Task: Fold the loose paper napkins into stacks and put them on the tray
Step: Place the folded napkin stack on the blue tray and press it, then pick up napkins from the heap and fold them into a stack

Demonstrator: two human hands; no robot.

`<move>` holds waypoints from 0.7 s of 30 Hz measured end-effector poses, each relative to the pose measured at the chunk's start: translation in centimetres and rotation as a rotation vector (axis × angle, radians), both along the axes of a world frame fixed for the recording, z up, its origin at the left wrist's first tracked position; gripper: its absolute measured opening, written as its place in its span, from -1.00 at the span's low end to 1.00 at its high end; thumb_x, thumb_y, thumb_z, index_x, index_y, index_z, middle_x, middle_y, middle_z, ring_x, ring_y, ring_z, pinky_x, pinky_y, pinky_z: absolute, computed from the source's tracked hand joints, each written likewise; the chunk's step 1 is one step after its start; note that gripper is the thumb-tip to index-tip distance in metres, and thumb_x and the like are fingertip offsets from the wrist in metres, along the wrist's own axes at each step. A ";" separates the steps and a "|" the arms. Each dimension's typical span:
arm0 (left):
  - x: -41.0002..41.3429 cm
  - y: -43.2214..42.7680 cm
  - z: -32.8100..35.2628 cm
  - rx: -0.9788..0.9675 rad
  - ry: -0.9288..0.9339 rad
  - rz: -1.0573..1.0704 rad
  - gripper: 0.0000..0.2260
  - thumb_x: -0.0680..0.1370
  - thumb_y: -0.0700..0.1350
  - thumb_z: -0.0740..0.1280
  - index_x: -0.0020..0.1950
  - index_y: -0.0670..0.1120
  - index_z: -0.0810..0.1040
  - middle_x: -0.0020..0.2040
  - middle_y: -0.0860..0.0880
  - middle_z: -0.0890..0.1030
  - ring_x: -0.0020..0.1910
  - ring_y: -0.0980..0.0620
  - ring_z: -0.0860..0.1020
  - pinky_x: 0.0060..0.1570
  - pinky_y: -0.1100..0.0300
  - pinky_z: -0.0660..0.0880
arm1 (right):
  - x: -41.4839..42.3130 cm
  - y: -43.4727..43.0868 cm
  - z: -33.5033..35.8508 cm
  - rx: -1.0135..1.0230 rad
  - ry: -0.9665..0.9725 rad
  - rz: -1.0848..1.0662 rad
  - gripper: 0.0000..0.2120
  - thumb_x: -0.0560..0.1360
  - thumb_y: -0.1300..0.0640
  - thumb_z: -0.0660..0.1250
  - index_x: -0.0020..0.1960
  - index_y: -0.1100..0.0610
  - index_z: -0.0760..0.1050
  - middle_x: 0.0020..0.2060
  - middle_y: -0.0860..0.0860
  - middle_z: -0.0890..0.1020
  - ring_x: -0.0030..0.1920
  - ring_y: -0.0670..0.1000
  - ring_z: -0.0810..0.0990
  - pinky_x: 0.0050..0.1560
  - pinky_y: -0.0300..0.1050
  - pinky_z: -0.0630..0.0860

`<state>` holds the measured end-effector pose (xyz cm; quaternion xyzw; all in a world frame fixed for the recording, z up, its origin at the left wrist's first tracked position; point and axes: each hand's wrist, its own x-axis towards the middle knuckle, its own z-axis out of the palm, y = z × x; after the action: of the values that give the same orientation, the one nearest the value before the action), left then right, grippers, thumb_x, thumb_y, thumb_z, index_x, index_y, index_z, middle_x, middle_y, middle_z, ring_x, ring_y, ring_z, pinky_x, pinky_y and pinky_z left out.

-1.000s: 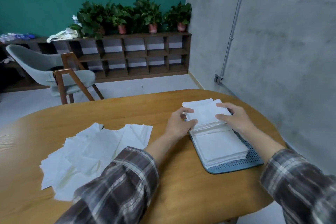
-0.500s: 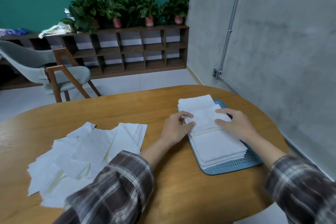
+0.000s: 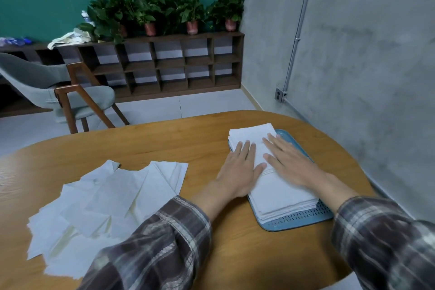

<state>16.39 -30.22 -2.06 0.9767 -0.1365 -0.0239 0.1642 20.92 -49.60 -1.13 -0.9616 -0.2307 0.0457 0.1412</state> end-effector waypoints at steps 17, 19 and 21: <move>0.4 0.3 -0.6 -0.070 0.129 -0.008 -0.34 0.76 0.21 -0.05 0.71 -0.11 -0.20 0.72 -0.06 -0.24 0.69 -0.03 -0.27 0.67 -0.12 -0.12 | 0.0 0.1 0.0 -0.064 0.083 -0.017 -0.42 0.75 -0.22 -0.14 0.72 -0.12 -0.18 0.68 -0.18 -0.22 0.65 -0.15 -0.31 0.66 0.13 -0.30; 0.0 0.9 0.8 -0.092 0.126 -0.018 -0.33 0.75 0.23 -0.03 0.72 -0.09 -0.19 0.72 -0.05 -0.24 0.69 -0.01 -0.26 0.67 -0.11 -0.15 | -0.4 0.4 1.6 -0.082 0.046 -0.018 -0.41 0.75 -0.22 -0.09 0.72 -0.10 -0.13 0.69 -0.15 -0.18 0.67 -0.11 -0.29 0.66 0.16 -0.30; -0.8 2.1 2.1 -0.122 0.052 -0.005 -0.32 0.74 0.24 0.02 0.73 -0.07 -0.14 0.72 -0.03 -0.22 0.70 0.01 -0.24 0.65 -0.05 -0.18 | -0.9 0.9 3.0 -0.071 -0.008 -0.011 -0.40 0.75 -0.21 -0.02 0.73 -0.07 -0.06 0.71 -0.10 -0.14 0.69 -0.06 -0.25 0.67 0.18 -0.25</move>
<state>15.59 -28.14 0.01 0.9635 -0.1357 -0.0413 0.2270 19.99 -48.68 1.82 -0.9675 -0.2241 0.0492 0.1062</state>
